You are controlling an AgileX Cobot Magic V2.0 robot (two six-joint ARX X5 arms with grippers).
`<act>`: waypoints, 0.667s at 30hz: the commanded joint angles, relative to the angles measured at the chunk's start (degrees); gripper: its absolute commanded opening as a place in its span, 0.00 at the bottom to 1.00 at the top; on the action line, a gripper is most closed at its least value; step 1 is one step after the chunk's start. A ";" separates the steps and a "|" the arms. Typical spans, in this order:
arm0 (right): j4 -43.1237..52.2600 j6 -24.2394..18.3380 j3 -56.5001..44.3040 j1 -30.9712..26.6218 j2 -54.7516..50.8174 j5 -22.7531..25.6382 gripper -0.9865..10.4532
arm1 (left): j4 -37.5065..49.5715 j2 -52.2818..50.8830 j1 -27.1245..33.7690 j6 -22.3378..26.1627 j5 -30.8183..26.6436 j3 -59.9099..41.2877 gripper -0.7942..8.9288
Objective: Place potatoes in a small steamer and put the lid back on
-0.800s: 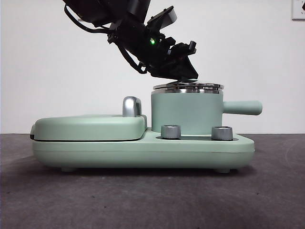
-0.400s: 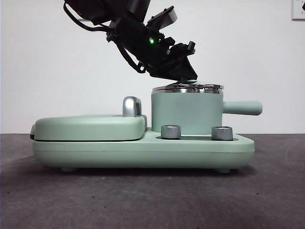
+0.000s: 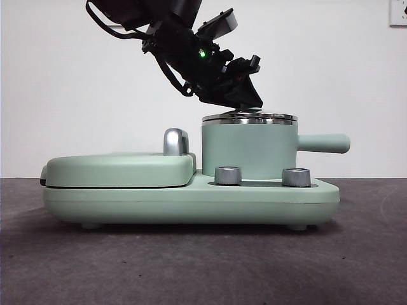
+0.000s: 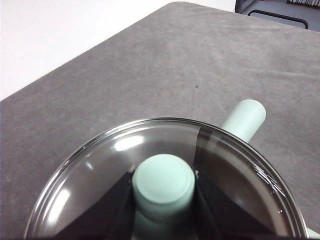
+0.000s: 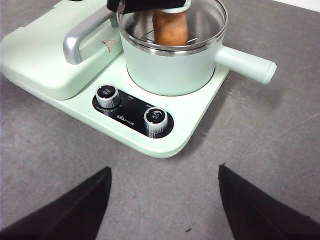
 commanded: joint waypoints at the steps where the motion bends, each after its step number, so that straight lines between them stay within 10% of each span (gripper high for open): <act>1: -0.20 0.63 0.31 0.22 0.17 0.07 0.37 | -1.09 0.07 -0.52 0.87 -0.15 1.60 0.09; 14: -1.95 0.63 0.31 0.22 0.15 0.04 0.37 | -0.79 -0.28 -0.61 -0.39 -0.07 1.60 0.44; 20: -2.08 0.61 0.31 0.22 0.15 0.04 0.37 | -2.10 -3.65 -0.59 -3.78 0.22 1.60 0.44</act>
